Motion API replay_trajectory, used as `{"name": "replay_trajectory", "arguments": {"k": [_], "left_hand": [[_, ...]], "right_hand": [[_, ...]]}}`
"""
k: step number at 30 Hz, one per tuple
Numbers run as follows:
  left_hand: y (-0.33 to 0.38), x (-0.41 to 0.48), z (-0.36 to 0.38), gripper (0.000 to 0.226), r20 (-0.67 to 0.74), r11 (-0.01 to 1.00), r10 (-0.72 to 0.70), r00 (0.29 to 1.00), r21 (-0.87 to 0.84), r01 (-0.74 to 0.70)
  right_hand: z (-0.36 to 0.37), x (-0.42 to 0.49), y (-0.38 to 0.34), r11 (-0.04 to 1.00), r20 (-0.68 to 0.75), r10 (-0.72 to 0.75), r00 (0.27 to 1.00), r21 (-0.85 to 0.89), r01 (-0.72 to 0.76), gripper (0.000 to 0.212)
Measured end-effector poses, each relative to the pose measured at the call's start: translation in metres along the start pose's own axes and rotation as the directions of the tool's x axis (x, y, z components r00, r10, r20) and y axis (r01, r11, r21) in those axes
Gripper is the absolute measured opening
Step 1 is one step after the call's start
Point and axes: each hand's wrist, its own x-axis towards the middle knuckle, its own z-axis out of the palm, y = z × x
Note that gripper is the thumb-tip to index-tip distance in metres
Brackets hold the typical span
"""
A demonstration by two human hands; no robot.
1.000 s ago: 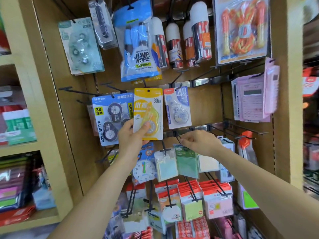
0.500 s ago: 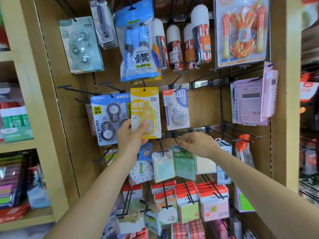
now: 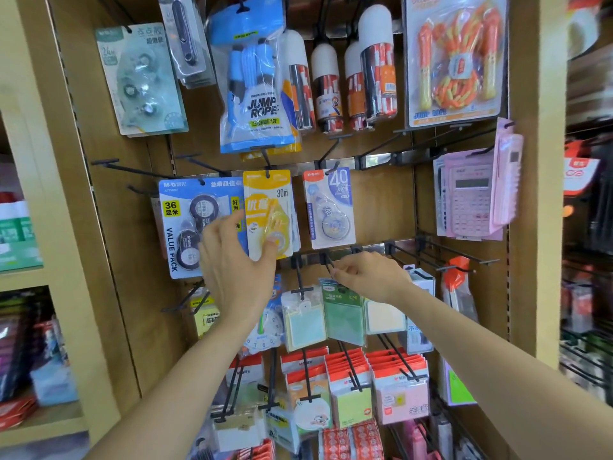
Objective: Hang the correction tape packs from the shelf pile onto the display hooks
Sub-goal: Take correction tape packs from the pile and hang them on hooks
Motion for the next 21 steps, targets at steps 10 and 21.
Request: {"name": "replay_trajectory", "arguments": {"k": [10, 21], "left_hand": [[-0.005, 0.062, 0.030, 0.073, 0.478, 0.694, 0.344, 0.808, 0.450, -0.562], [0.004, 0.080, 0.061, 0.084, 0.630, 0.379, 0.141, 0.764, 0.679, -0.629]], "right_hand": [[-0.001, 0.000, 0.001, 1.000, 0.010, -0.002, 1.000, -0.018, 0.003, 0.043], [0.000, -0.003, -0.001, 0.999, 0.002, -0.007, 1.000, -0.040, 0.007, 0.052]]}}
